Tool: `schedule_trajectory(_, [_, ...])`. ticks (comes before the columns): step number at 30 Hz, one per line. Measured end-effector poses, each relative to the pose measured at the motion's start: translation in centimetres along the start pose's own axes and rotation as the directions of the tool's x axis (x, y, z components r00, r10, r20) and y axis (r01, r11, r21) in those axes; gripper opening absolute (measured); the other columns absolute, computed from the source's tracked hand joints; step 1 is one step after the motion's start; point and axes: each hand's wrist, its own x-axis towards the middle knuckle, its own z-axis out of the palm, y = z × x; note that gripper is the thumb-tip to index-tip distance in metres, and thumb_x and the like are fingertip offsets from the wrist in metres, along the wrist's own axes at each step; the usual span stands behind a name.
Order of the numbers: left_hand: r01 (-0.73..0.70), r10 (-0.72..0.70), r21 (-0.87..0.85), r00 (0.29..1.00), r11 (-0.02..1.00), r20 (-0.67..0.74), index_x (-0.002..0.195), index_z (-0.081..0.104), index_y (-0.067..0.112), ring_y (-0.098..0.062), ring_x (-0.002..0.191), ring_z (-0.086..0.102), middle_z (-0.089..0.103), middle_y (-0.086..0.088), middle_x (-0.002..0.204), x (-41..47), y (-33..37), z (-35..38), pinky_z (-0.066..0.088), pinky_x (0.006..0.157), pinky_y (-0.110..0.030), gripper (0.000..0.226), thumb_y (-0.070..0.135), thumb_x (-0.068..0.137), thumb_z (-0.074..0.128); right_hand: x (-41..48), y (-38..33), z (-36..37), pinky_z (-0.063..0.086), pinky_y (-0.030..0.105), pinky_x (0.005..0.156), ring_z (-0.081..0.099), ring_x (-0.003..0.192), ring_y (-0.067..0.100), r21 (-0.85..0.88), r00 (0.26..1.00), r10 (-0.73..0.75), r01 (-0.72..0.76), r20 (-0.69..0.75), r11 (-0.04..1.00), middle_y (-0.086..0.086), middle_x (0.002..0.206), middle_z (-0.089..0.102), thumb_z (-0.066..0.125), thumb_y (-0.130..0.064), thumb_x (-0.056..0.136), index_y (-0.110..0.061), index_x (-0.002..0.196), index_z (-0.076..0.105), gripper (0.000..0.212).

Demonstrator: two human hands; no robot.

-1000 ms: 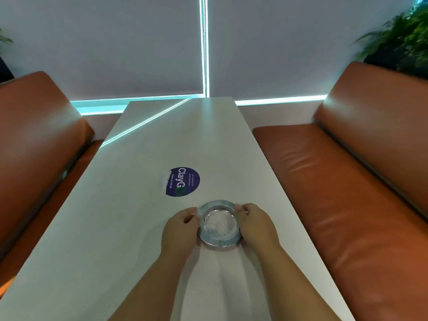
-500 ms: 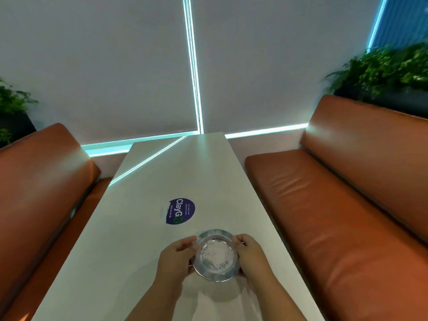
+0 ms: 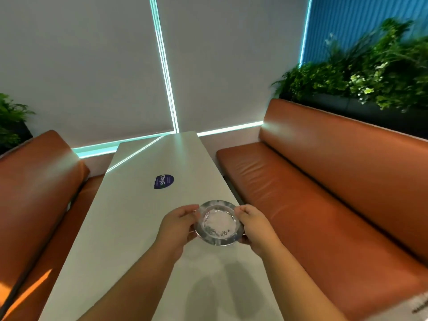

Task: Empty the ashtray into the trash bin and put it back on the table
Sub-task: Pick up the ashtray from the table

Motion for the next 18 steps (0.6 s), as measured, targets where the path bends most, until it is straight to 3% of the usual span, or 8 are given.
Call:
schedule_trajectory(4, [0.047,-0.046,-0.001,0.990,0.999,0.132,0.092,0.068,0.013,-0.018,0.066,0.063,0.070,-0.005,0.078,-6.6,-2.9,3.2,0.053,0.053,-0.027,0.013,0.006,0.085,0.061,-8.1,3.1,-5.1,0.047,0.023,0.044,0.053,0.056,0.011,0.044,0.995,0.025,-0.021,-0.093,0.999,-0.006,0.061,0.061,0.049,-0.026,0.092,-0.026,0.075,0.062,0.021])
schedule_trajectory(9, [0.128,-0.140,0.058,0.951,0.990,0.276,0.085,0.068,0.014,-0.015,0.062,0.065,0.071,-0.004,0.077,-13.3,-8.2,9.1,0.053,0.054,-0.028,0.013,0.004,0.085,0.059,-16.7,8.2,-12.5,0.042,0.021,0.037,0.052,0.045,0.007,0.093,0.971,0.132,-0.115,-0.200,0.989,-0.010,0.048,0.057,0.047,-0.029,0.095,-0.021,0.084,0.060,0.019])
schedule_trajectory(15, [0.136,-0.177,0.152,0.936,0.979,0.303,0.089,0.069,0.015,-0.017,0.064,0.062,0.069,-0.004,0.075,-17.8,-12.5,18.2,0.053,0.057,-0.029,0.013,0.008,0.085,0.058,-20.1,11.9,-22.3,0.042,0.021,0.044,0.048,0.036,0.004,0.174,0.964,0.143,-0.105,-0.225,0.979,-0.012,0.039,0.052,0.045,-0.020,0.096,-0.016,0.086,0.059,0.017])
schedule_trajectory(18, [0.126,-0.164,0.170,0.959,0.977,0.232,0.088,0.069,0.014,-0.010,0.053,0.060,0.068,-0.003,0.070,-18.3,-14.7,23.2,0.050,0.047,-0.022,0.013,0.008,0.086,0.058,-18.8,14.2,-27.2,0.046,0.026,0.050,0.054,0.045,0.007,0.170,0.964,0.166,-0.131,-0.208,0.977,-0.010,0.048,0.059,0.044,-0.020,0.095,-0.018,0.085,0.060,0.018])
